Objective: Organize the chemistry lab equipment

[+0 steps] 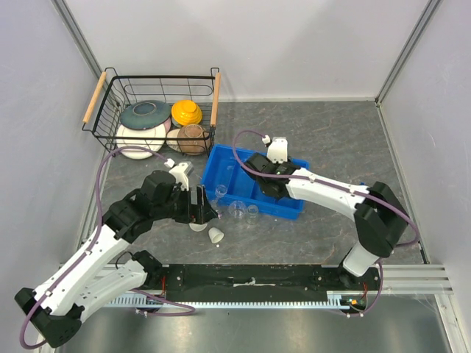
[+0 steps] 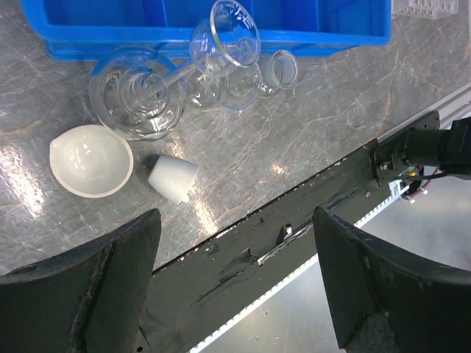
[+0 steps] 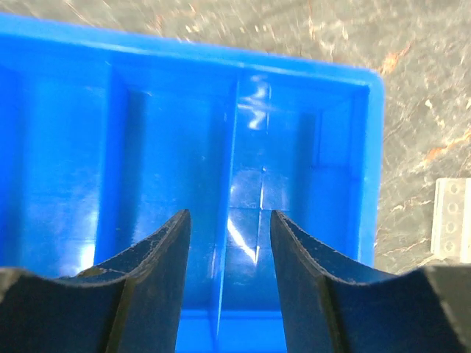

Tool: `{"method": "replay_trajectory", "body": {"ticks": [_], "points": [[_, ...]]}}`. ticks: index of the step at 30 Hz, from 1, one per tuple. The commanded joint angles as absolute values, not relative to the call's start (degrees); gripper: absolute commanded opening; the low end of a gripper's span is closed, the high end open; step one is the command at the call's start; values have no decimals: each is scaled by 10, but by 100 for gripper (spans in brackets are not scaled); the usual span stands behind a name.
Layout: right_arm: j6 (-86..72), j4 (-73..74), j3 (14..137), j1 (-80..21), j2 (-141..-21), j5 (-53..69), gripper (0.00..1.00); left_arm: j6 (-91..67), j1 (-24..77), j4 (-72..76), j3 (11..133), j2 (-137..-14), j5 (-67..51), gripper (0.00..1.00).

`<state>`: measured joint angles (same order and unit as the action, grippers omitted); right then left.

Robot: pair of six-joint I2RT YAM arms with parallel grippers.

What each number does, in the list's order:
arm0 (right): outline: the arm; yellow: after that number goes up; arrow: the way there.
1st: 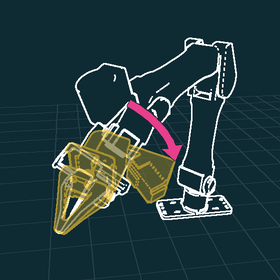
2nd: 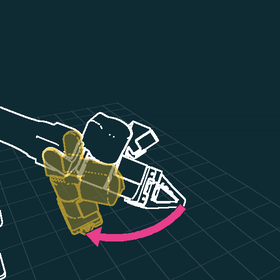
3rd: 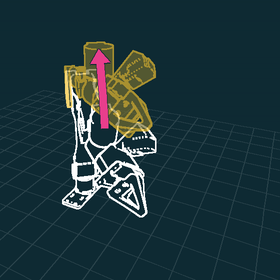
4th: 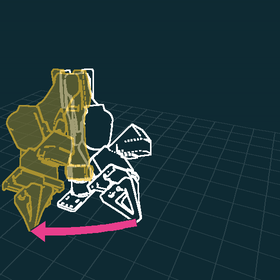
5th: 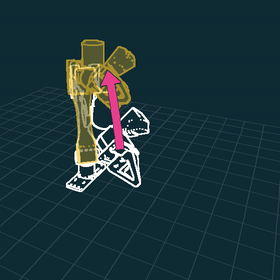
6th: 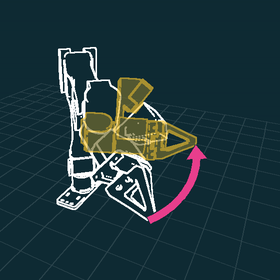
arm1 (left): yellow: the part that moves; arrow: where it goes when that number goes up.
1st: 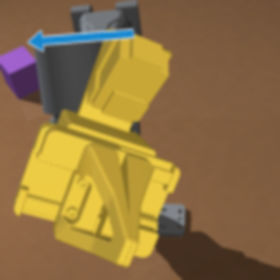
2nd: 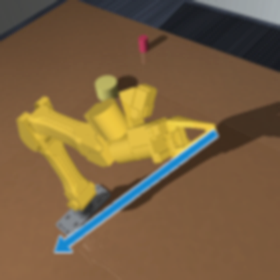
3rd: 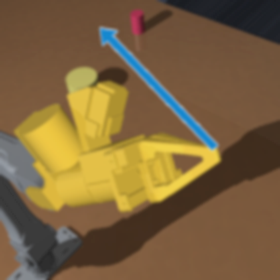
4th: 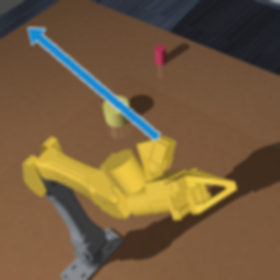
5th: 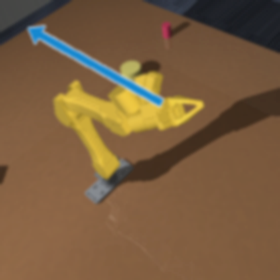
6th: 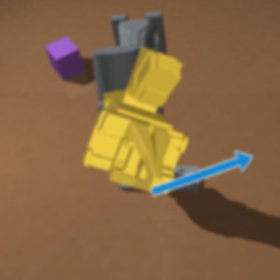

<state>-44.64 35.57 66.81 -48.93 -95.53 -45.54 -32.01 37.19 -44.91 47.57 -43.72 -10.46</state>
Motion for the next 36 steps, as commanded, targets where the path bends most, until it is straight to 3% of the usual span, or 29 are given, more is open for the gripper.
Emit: {"method": "replay_trajectory", "body": {"ticks": [1, 8, 14, 23, 36], "points": [[-400, 397, 730, -504, -892, -468, 55, -298, 370, -454, 524, -440, -80, 90], [-332, 412, 762, -547, -818, -376, 56, -284, 370, -508, 637, -469, 27, 90], [-298, 296, 653, -581, -688, -198, 58, -266, 370, -508, 675, -460, 97, 90], [-299, 165, 568, -605, -650, -89, 59, -250, 370, -472, 613, -470, 111, 90], [-307, 80, 596, -614, -746, -172, 54, -255, 370, -454, 587, -453, 90, 90]]}}
